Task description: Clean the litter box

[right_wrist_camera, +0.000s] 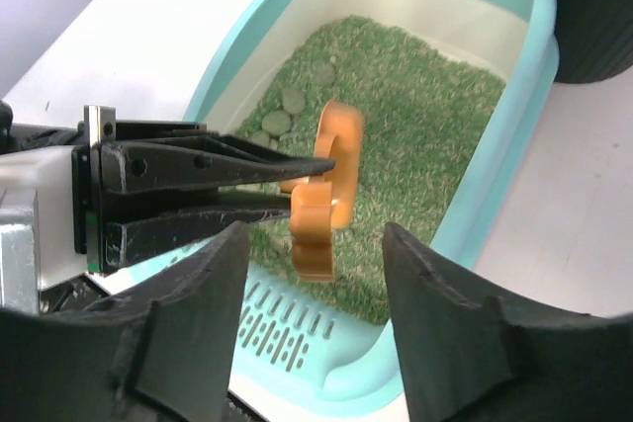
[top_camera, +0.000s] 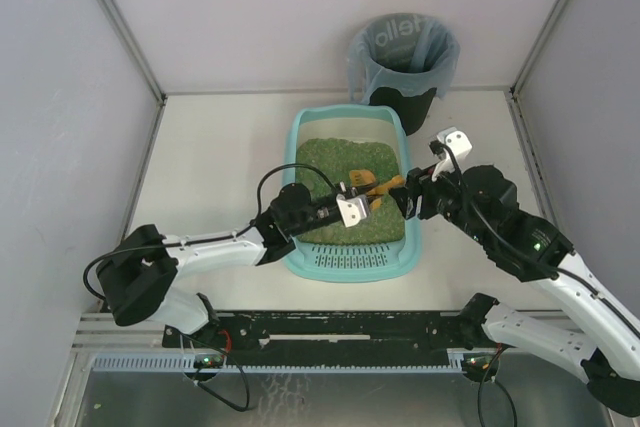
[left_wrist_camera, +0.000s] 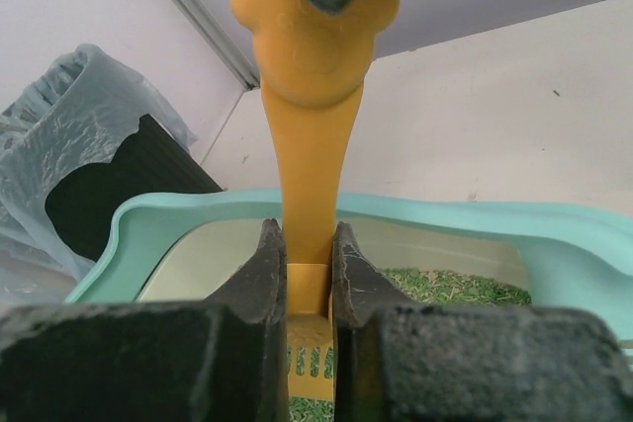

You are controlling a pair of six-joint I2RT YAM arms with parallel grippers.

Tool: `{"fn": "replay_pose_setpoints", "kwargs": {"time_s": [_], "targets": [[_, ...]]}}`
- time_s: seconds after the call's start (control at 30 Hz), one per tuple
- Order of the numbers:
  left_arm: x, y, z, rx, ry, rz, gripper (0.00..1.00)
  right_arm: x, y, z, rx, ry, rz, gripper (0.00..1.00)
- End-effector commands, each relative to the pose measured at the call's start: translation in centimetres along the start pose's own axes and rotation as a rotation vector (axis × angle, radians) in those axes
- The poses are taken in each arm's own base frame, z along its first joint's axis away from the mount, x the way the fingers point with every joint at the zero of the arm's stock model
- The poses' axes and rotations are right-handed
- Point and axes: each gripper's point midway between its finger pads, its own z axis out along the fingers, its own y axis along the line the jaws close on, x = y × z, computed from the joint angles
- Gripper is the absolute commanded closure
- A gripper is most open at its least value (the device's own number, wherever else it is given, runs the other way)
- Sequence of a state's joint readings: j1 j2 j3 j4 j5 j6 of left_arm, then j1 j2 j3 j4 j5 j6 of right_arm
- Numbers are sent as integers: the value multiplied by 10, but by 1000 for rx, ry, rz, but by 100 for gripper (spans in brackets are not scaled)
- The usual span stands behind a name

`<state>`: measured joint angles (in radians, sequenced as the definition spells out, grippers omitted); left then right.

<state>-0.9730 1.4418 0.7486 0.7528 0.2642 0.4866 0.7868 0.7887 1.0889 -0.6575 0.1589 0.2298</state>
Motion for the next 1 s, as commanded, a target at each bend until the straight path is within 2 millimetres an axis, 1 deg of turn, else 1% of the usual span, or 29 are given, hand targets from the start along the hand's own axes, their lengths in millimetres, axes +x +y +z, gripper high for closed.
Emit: {"fn": "replay_pose_setpoints", "kwargs": {"time_s": [0.0,0.1,0.2,0.37,0.5,0.57,0.63,0.67,0.83,0.87,0.97], "targets": [[-35,22,1,-66,-84,-28,100,-32,0,1,24,-162,93,42],[-39,22,-1,-74,-93,-64,100,-34,3,9,5,-217,146,39],[-45,21,-5,-78,-122,-99,100,-30,5,20,-9,-249,177,37],[-50,18,-9,-69,-149,-128,100,-15,15,39,-50,-201,190,38],[-50,16,-10,-63,-150,-133,100,-6,18,50,-53,-164,196,42],[-49,15,-10,-57,-149,-136,100,-3,17,54,-47,-158,200,48],[-47,13,-11,-52,-146,-140,100,-1,14,56,-31,-160,205,53],[-47,12,-11,-50,-145,-141,100,0,12,57,-21,-163,208,54],[-44,9,-14,-43,-140,-145,100,-5,5,54,12,-211,222,56],[-43,8,-15,-41,-139,-144,100,-7,4,53,15,-221,224,56],[-41,6,-15,-37,-133,-145,100,-13,2,48,19,-249,232,48]]}}
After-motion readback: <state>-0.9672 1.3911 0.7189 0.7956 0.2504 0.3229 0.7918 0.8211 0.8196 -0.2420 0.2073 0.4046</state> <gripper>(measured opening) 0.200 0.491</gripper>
